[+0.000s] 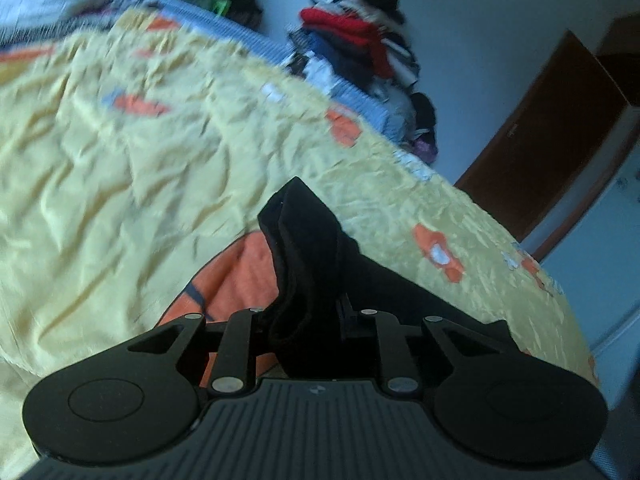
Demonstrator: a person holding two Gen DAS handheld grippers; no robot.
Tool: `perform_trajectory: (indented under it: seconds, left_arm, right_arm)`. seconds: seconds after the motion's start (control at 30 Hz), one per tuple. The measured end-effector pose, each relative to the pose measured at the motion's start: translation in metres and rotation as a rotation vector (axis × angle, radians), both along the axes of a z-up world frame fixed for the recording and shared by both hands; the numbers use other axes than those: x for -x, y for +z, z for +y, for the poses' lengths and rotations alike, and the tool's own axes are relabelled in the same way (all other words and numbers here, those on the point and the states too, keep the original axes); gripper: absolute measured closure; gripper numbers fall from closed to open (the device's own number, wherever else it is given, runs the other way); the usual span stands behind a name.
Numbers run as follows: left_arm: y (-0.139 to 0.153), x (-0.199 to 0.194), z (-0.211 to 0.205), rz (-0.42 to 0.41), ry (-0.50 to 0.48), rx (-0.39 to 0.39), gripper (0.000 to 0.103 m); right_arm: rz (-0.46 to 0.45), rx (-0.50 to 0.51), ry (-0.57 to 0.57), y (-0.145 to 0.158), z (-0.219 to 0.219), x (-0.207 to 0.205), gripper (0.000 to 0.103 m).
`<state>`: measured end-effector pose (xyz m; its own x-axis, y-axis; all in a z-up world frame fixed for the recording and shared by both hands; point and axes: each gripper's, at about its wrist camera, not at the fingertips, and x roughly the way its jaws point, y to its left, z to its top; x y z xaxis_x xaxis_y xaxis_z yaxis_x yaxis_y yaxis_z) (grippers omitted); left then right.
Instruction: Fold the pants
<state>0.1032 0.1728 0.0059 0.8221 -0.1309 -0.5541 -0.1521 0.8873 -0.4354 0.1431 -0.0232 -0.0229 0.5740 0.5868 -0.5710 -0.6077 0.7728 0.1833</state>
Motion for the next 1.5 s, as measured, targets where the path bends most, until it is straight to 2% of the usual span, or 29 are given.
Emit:
perform_trajectory:
  seconds: [0.2,0.33,0.5,0.7,1.0,1.2,1.4,1.43,1.5]
  left_arm:
    - [0.029,0.016,-0.046,-0.084,-0.062,-0.107,0.082]
    - [0.045,0.027,-0.086,-0.152,-0.109,-0.192,0.082]
    - [0.058,0.035,-0.142,-0.214,-0.211,-0.247,0.081]
    - [0.061,0.037,-0.215,-0.259,-0.368,-0.241,0.078]
    - [0.039,0.028,-0.328,-0.242,-0.603,-0.237,0.078]
    - [0.02,0.022,-0.376,-0.229,-0.698,-0.229,0.079]
    - [0.012,0.025,-0.411,-0.21,-0.754,-0.228,0.079]
    - [0.009,0.023,-0.414,-0.195,-0.765,-0.22,0.073]
    - [0.003,0.023,-0.418,-0.164,-0.79,-0.202,0.07]
  right_arm:
    - [0.031,-0.198,-0.008,0.008,-0.022,0.011,0.092]
    - [0.053,-0.304,-0.049,0.013,-0.055,0.017,0.092]
    - [0.04,-0.405,-0.112,0.02,-0.105,0.035,0.092]
    - [0.007,-0.469,-0.235,0.022,-0.179,0.058,0.092]
    - [0.05,-0.613,-0.43,-0.009,-0.288,0.084,0.091]
    - [0.061,-0.655,-0.51,-0.028,-0.335,0.099,0.091]
    - [0.069,-0.682,-0.573,-0.04,-0.364,0.105,0.091]
    - [0.078,-0.676,-0.583,-0.042,-0.367,0.106,0.091]
    - [0.111,-0.655,-0.6,-0.045,-0.372,0.105,0.091]
